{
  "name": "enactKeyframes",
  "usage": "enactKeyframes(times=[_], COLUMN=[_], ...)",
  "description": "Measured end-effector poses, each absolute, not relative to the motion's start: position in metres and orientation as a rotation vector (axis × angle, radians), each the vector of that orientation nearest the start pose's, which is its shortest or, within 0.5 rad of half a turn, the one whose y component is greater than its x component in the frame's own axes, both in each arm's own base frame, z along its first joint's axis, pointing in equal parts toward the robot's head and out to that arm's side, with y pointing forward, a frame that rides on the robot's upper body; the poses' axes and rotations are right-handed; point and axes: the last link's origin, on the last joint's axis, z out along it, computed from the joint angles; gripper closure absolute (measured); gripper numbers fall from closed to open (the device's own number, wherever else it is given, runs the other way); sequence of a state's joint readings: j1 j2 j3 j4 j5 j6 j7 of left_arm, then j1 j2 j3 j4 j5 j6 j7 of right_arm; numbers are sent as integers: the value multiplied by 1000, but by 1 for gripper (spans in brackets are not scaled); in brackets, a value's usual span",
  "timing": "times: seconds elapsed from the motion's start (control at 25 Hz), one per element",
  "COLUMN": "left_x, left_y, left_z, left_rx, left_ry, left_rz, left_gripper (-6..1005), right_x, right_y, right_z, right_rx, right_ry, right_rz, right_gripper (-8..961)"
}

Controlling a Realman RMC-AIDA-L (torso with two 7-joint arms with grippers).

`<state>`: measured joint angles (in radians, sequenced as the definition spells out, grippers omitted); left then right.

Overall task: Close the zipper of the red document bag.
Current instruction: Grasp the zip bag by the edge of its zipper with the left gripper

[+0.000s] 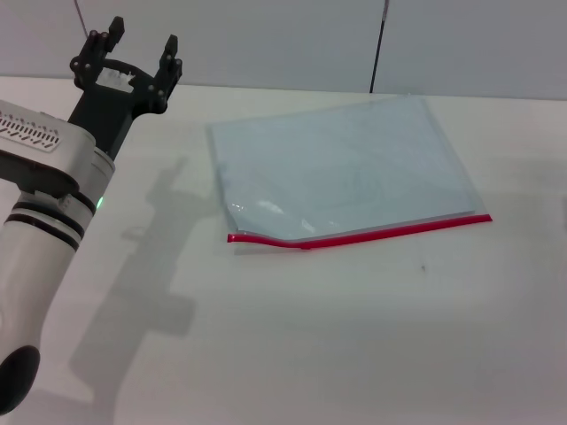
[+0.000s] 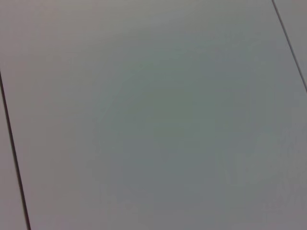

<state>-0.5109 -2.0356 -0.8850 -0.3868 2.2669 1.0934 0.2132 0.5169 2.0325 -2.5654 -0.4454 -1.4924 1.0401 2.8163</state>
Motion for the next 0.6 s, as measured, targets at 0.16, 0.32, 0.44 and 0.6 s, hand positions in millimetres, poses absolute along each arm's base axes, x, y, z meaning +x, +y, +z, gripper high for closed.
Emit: enactKeyframes(times=[0.16,0.32,0.44,0.6], left_x=[-261,-261,-261,-261], left_y=[378,378,377,377], left_z=[-9,-10,-10,-10], left_rx=[-1614,-1614,-1614,-1614], left_ry=[-224,-225,-225,-225], left_rz=[-655,-655,-656,-656], left_gripper=[309,309,308,308], right_x=[309,310,310,310], right_y=[366,366,366,366], right_z=[-14,-14,-14,-13], right_rx=[-1365,-1364,-1364,-1363], right_ry=[656,657,657,657], right_rz=[537,537,537,536], right_gripper=[318,318,318,318])
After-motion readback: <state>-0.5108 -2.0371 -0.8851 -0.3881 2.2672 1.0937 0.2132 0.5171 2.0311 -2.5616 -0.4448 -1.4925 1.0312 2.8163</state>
